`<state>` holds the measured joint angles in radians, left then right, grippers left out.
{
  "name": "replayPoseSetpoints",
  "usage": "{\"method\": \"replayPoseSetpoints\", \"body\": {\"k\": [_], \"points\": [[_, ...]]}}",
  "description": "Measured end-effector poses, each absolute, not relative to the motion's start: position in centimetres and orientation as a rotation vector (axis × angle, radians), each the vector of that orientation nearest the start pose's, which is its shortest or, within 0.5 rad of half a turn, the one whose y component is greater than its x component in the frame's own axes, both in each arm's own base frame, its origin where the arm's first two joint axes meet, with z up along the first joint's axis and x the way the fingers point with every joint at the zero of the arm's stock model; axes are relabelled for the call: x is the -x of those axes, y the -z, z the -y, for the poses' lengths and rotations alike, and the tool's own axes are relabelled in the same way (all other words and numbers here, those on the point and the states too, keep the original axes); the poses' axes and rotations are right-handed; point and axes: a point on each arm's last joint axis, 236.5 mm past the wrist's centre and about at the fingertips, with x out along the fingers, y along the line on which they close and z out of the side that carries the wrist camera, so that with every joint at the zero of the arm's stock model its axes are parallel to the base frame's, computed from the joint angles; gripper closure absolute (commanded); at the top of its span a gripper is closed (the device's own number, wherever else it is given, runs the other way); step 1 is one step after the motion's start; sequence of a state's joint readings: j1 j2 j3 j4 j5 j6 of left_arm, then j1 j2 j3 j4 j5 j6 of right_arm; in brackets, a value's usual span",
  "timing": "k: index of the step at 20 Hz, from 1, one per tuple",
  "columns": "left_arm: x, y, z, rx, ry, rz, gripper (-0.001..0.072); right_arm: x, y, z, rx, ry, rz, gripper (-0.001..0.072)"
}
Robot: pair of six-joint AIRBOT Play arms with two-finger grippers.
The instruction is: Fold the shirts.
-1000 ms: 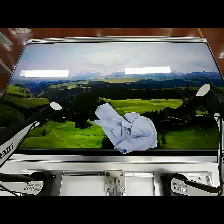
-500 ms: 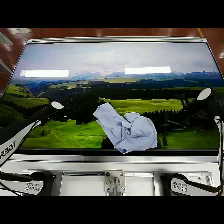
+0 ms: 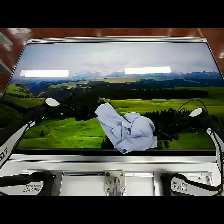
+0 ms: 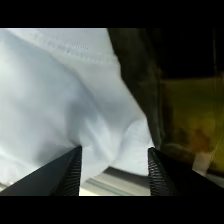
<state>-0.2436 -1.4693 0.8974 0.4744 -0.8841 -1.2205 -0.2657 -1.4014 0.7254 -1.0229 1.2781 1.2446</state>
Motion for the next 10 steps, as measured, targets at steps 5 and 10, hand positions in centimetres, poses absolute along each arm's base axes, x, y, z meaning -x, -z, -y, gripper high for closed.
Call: {"method": "replayPoseSetpoints", "body": {"k": [5, 10], "points": [[-35.2, 3.1, 25.6, 0.719, 0.619, -1.278, 0.0668, -25.0, 12.6, -7.5, -0.658, -0.294, -1.704, 0.0649], [-37.8, -1.8, 25.2, 0.651, 0.667, -1.154, 0.0670, -28.9, 8.4, -7.5, -0.521, -0.393, -1.533, 0.0650]]}}
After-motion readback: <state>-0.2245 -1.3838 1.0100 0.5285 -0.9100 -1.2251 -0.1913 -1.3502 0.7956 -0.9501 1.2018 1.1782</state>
